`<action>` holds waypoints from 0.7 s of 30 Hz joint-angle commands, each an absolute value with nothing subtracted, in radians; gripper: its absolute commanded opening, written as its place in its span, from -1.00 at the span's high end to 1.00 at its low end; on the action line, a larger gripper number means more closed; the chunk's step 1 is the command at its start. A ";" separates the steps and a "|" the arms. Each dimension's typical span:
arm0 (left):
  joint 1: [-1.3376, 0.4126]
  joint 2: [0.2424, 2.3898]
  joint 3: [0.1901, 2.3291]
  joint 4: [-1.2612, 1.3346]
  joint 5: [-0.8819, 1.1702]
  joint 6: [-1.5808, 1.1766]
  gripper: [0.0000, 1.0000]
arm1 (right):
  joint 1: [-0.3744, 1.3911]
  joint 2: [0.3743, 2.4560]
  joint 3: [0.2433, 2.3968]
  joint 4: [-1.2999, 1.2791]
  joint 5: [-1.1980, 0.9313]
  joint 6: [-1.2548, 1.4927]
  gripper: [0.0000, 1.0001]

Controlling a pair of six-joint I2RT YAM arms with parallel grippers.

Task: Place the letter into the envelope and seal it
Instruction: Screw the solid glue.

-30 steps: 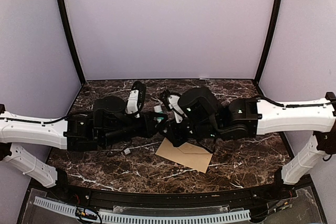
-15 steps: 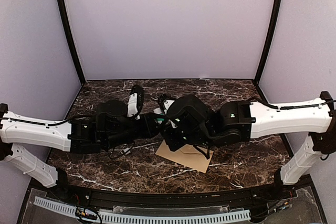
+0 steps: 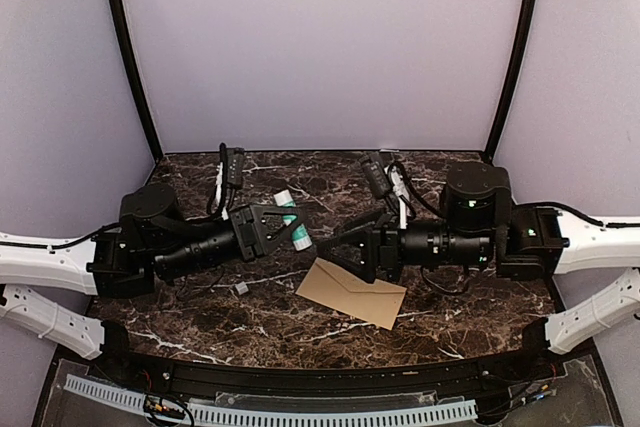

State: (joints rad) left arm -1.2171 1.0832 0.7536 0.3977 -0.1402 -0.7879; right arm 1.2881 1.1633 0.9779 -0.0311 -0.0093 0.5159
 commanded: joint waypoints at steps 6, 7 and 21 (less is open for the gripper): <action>-1.219 1.069 0.720 0.678 0.176 -0.672 1.00 | 1.251 1.167 0.891 0.329 -0.370 0.556 -0.31; -1.218 1.072 0.720 0.687 0.186 -0.670 1.00 | 1.250 1.174 0.893 0.345 -0.384 0.561 -0.28; -1.220 1.117 0.722 0.751 0.288 -0.674 1.00 | 1.246 1.268 0.955 0.399 -0.420 0.588 0.23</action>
